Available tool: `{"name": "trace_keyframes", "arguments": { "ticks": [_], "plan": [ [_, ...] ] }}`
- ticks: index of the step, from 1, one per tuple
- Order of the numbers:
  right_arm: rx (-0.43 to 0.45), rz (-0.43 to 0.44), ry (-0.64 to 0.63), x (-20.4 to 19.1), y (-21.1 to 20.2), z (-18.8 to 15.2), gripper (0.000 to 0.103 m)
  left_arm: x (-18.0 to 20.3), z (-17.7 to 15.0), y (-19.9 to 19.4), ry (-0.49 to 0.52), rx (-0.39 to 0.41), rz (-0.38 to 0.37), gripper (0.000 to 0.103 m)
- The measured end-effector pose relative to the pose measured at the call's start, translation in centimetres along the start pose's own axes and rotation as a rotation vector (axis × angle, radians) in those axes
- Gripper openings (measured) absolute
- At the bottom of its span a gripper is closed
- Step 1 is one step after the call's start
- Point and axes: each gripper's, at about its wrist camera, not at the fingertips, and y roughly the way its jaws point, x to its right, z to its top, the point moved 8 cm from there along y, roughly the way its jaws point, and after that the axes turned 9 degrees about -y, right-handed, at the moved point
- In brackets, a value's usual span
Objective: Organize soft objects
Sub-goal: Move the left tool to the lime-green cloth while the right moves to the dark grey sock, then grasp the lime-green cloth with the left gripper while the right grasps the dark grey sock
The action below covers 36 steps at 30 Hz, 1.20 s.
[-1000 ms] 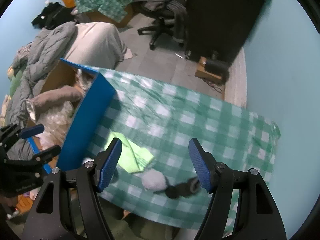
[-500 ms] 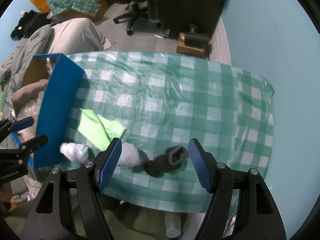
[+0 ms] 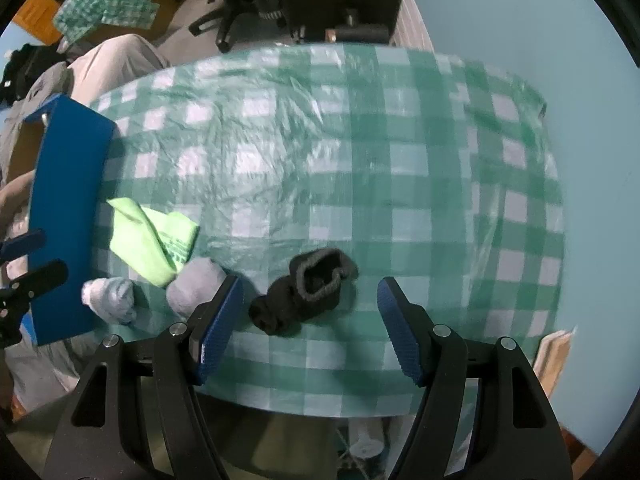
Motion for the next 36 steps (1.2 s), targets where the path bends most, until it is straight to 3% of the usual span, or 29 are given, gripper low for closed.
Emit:
{"name": "trace_keyframes", "arguments": {
  "ticks": [11,19,27,31,36],
  "plan": [
    [-0.033,0.027,0.066,-0.5,3.7,-1.7,0.070,0.1,-0.1,3.1,-0.009,-0.068,-0.043,0.080],
    [-0.040,-0.015,0.092,0.1,5.7,-1.9,0.070,0.1,-0.1,5.9,0.003,-0.122,-0.010,0.081],
    [-0.056,-0.034,0.083,-0.2,7.7,-2.3,0.070,1.0,0.2,7.2,0.035,-0.114,-0.005,0.082],
    [-0.055,-0.028,0.065,-0.4,8.2,-2.6,0.056,1.2,0.2,8.1,0.038,-0.124,0.003,0.082],
    [-0.039,-0.042,0.031,-0.8,8.3,-2.7,0.051,2.2,0.1,9.4,0.044,-0.132,0.007,0.082]
  ]
}}
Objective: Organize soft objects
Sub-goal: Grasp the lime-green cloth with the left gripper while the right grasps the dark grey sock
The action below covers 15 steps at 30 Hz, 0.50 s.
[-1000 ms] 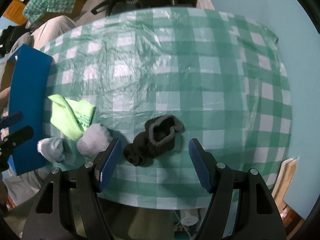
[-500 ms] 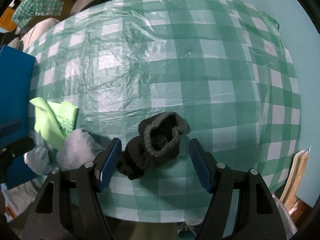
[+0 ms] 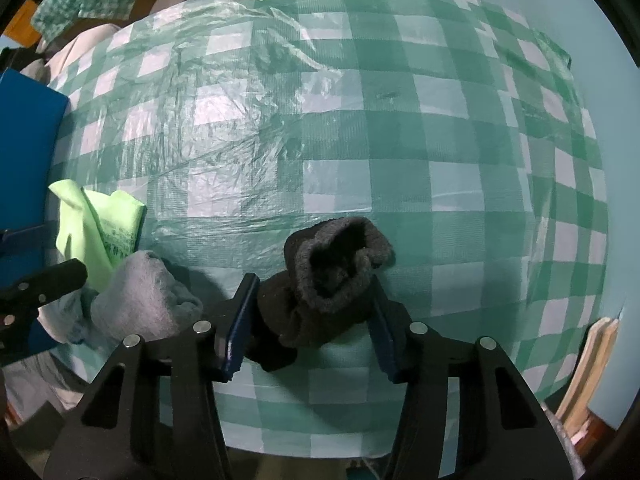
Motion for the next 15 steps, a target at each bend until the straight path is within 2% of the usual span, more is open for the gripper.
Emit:
{"name": "trace_keyframes", "arguments": {
  "ticks": [12,15],
  "plan": [
    [0.016,0.031,-0.006,1.2,-2.6,1.4,0.051,1.2,-0.8,2.7,0.008,-0.006,0.047,0.082],
    [0.026,0.040,-0.017,1.2,-3.2,1.7,0.051,1.3,-1.3,3.2,0.011,0.001,0.070,0.086]
  ]
}}
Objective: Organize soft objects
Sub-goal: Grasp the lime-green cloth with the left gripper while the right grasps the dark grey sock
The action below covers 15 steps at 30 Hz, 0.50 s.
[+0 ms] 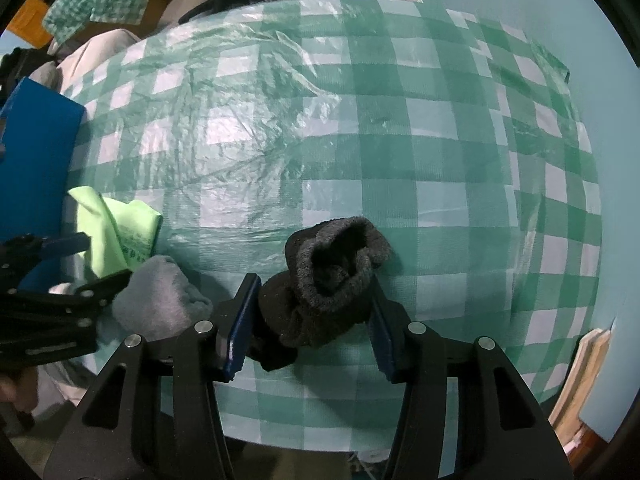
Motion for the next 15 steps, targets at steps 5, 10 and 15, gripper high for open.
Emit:
{"name": "trace_keyframes", "arguments": {
  "ticks": [5,10,15],
  "plan": [
    [0.012,0.001,-0.009,0.9,-1.5,0.2,0.051,0.6,0.0,0.7,0.017,0.028,0.039,0.086],
    [0.017,-0.001,-0.023,1.0,-2.2,0.6,0.051,0.8,0.2,0.8,0.020,0.069,0.061,0.088],
    [0.026,-0.011,-0.027,0.2,-2.4,0.8,0.051,0.9,-0.2,0.9,0.000,0.102,0.060,0.086]
  ]
}}
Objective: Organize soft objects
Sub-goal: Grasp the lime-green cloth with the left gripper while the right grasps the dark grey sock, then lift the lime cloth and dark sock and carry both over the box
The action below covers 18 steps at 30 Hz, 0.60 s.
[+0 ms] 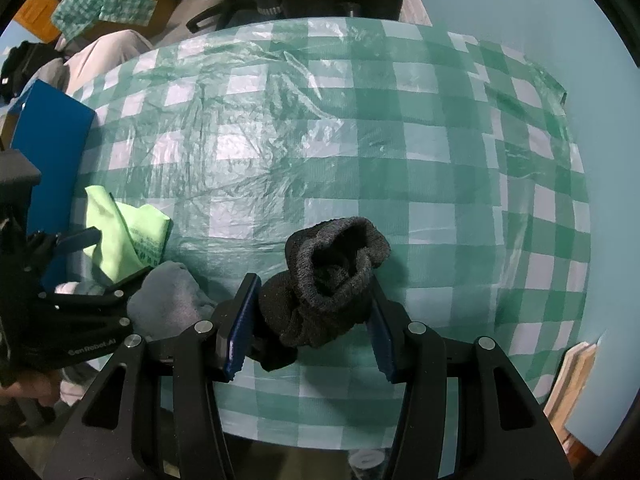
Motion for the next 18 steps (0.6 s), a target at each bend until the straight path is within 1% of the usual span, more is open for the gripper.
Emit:
{"name": "trace_keyframes", "arguments": {
  "ticks": [2,3,4,5,6,7,9,10,11,16,18],
  "plan": [
    [0.002,0.002,-0.001,0.1,-0.1,0.1,0.051,-0.5,-0.7,-0.3,-0.013,0.010,0.000,0.080],
    [0.005,0.003,-0.003,0.2,-0.2,0.1,0.051,-0.7,-0.7,-0.6,-0.021,0.016,0.000,0.072],
    [0.007,0.004,-0.005,0.3,-0.1,0.0,0.051,-0.7,-0.7,-0.8,-0.029,0.023,-0.001,0.061],
    [0.009,0.005,-0.007,0.3,-0.1,0.0,0.051,-0.8,-0.6,-1.0,-0.040,0.035,-0.002,0.052],
    [0.010,0.007,-0.010,0.3,-0.1,-0.1,0.051,-0.8,-0.5,-1.1,-0.054,0.047,-0.006,0.033],
    [0.010,0.008,-0.011,0.3,-0.1,0.0,0.051,-1.0,-0.4,-1.2,-0.072,0.051,-0.009,0.023],
    [0.013,0.009,-0.013,0.3,-0.2,-0.1,0.051,-1.5,-0.3,-1.1,-0.124,0.045,-0.025,0.020],
    [0.016,0.010,-0.015,0.3,-0.3,-0.1,0.051,-1.7,-0.2,-1.1,-0.138,0.044,-0.031,0.015],
    [0.018,0.010,-0.017,0.4,-0.3,-0.1,0.051,-2.2,-0.3,-1.0,-0.150,0.042,-0.038,0.013],
    [0.032,0.017,-0.044,-0.2,-0.8,0.4,0.051,-3.1,-0.3,-1.6,-0.152,0.050,-0.056,0.011],
    [0.039,0.014,-0.064,-0.5,-1.2,0.6,0.051,-3.1,0.2,-2.4,-0.148,0.059,-0.062,0.011]
  ]
}}
